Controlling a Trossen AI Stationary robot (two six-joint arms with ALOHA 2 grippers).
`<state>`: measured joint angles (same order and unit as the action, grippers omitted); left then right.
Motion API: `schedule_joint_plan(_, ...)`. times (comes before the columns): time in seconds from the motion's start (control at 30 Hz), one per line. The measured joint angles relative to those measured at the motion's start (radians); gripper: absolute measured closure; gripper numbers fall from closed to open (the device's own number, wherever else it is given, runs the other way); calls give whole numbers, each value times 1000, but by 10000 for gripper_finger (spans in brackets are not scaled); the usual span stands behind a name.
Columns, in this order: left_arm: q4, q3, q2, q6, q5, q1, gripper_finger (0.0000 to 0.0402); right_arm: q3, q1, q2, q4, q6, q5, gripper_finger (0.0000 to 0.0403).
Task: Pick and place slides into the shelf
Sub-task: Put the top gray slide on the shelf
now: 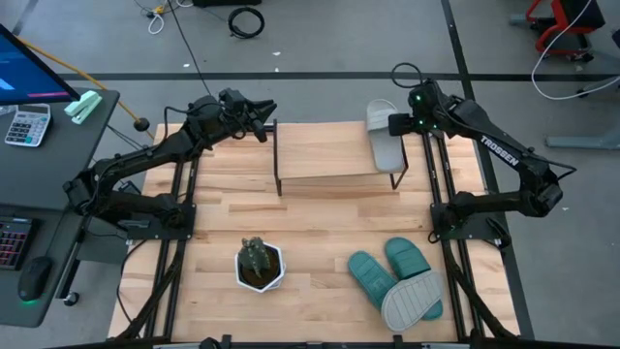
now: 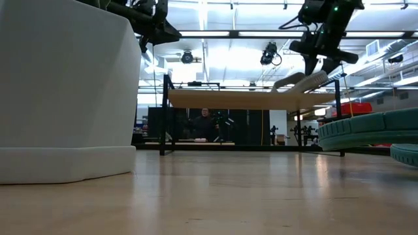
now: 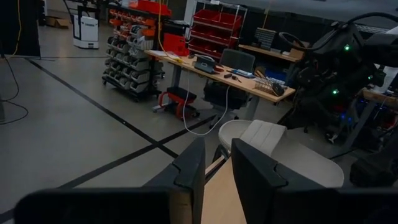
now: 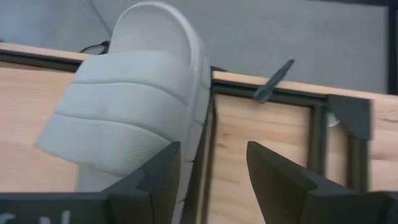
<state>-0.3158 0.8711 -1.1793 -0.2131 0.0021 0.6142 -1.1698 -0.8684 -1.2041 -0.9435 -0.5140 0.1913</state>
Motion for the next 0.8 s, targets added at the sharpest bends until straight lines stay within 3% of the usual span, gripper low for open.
schedule_joint_plan(0.53,0,0,0,1,0,0,316,0,-9,3,87,41,-117,213)
schedule_joint_plan(0.8,1,0,0,22,0,0,321,0,-35,3,22,-16,-96,213)
